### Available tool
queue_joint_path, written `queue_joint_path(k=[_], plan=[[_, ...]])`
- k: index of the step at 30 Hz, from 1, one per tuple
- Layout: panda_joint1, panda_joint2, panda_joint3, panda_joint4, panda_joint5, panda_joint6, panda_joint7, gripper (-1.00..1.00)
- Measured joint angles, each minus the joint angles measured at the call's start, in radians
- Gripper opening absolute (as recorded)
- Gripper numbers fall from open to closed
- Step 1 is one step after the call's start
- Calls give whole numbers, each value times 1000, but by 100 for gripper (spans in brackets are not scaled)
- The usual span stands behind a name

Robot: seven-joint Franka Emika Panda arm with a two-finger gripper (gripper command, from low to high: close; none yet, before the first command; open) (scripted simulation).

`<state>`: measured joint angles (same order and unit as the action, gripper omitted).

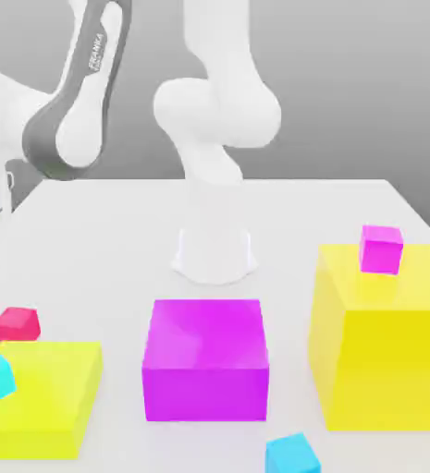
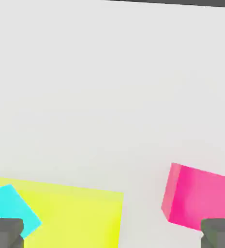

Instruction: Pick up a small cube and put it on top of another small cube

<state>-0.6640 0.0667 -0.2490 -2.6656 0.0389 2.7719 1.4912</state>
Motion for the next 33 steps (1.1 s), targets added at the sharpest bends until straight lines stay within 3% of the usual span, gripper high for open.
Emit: queue_joint_path(k=[7, 8, 15, 21, 30, 33], plan=[[-115, 250, 123, 20, 172, 185, -88, 0], [-125, 269, 136, 24, 181, 200, -95, -100], [-126, 265, 135, 23, 177, 198, -91, -100], [-77, 75, 63, -9, 44, 42, 9, -100], [103, 8, 167, 281, -27, -311, 78, -100], [110, 78, 175, 303, -18, -263, 74, -100]])
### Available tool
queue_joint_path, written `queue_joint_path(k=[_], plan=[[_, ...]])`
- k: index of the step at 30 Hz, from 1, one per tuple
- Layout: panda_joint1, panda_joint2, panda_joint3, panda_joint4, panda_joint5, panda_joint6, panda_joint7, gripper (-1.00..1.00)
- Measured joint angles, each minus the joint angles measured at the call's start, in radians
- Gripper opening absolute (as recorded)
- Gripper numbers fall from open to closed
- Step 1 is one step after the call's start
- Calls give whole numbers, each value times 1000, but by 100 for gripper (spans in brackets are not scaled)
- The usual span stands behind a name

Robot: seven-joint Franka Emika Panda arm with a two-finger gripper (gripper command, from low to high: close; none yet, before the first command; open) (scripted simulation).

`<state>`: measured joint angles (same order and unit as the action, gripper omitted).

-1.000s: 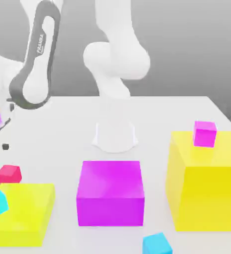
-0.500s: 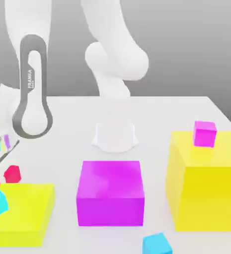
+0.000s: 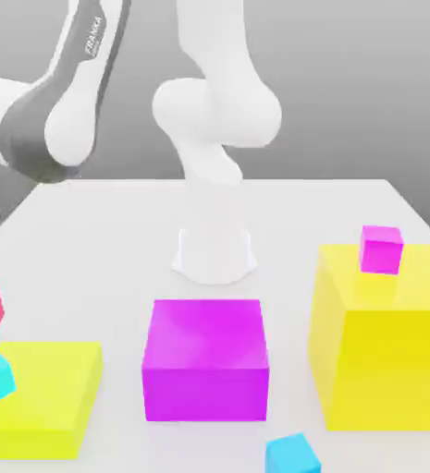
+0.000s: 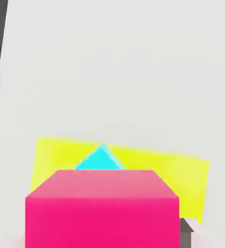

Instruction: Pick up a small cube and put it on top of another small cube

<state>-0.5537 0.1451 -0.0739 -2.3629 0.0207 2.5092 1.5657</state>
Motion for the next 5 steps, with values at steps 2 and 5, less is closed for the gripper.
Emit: queue_joint_path(k=[2, 5], plan=[[-1, 54, 3, -5, 7, 58, -5, 100], [-1, 54, 3, -5, 7, 58, -5, 100]])
